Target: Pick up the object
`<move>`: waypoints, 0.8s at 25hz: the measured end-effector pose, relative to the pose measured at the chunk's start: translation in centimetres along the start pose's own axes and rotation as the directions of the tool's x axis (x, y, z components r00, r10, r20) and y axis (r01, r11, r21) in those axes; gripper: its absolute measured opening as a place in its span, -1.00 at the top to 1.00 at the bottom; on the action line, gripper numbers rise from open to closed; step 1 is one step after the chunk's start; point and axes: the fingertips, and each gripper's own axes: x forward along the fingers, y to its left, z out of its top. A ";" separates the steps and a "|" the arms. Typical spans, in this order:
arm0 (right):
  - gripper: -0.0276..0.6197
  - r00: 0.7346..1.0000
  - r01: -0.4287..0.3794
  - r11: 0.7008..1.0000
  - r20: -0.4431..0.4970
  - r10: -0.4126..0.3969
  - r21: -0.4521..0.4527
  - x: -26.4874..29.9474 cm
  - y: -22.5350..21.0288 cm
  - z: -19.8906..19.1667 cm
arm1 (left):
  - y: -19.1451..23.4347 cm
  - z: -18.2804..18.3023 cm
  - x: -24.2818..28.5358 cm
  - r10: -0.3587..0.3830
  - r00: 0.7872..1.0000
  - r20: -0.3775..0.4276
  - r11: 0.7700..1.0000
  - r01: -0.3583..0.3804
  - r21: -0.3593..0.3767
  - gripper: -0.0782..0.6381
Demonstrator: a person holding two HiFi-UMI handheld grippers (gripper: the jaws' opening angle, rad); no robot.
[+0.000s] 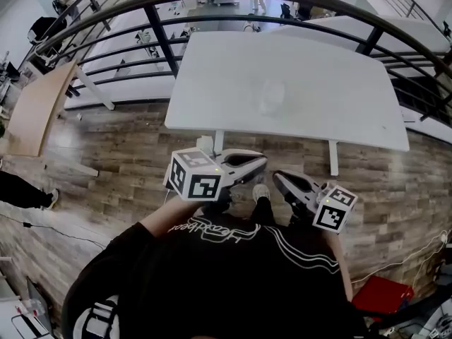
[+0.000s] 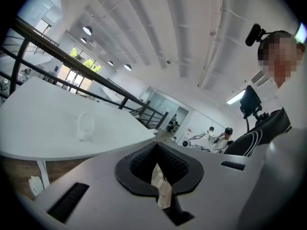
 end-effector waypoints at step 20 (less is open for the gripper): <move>0.86 0.992 -0.043 0.998 -0.117 0.049 0.048 6.1 -18.3 8.5 | 17.5 5.7 9.5 0.106 0.994 0.017 0.982 -0.102 -0.160 0.76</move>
